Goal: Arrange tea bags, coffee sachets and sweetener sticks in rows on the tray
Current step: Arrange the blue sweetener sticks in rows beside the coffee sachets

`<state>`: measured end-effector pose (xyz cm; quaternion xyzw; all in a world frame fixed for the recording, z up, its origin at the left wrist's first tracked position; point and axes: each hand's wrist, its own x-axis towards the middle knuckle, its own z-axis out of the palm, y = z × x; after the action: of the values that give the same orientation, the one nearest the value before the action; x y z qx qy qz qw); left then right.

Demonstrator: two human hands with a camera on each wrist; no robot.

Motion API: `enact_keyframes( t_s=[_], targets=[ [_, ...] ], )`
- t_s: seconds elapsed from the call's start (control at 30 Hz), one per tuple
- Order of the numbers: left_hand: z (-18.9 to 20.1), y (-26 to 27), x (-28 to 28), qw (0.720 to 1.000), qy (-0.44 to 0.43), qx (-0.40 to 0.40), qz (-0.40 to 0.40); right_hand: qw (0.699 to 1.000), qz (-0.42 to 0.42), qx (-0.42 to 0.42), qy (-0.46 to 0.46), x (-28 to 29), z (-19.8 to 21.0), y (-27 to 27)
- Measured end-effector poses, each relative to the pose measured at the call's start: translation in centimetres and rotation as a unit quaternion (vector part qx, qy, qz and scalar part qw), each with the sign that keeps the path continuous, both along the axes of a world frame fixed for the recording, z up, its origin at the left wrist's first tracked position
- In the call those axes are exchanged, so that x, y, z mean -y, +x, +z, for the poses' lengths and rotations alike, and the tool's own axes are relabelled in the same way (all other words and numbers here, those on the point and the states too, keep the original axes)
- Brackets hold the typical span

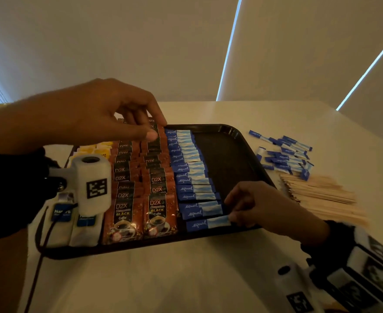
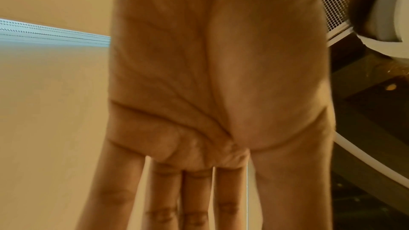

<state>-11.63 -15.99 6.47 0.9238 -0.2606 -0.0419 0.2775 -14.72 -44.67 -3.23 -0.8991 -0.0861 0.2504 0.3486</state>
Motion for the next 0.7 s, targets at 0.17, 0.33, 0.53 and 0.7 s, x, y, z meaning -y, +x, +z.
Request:
enact_keyframes(
  t_s=[0.17,0.33,0.53,0.7],
  targets=[
    [0.4,-0.4,-0.4,1.000,-0.011,0.005,-0.014,0.999,-0.004,0.007,-0.040,-1.2,-0.3,0.5],
    [0.6,-0.5,-0.5,1.000,-0.004,0.002,-0.015,0.998,-0.004,0.006,-0.065,-1.6,-0.3,0.7],
    [0.7,-0.7,-0.8,1.000,-0.005,-0.003,-0.022,0.995,0.004,0.020,-0.099,-1.8,-0.2,0.7],
    [0.7,-0.7,-0.7,1.000,-0.004,-0.009,-0.018,0.993,0.023,0.025,-0.112,-1.8,-0.1,1.0]
  ],
)
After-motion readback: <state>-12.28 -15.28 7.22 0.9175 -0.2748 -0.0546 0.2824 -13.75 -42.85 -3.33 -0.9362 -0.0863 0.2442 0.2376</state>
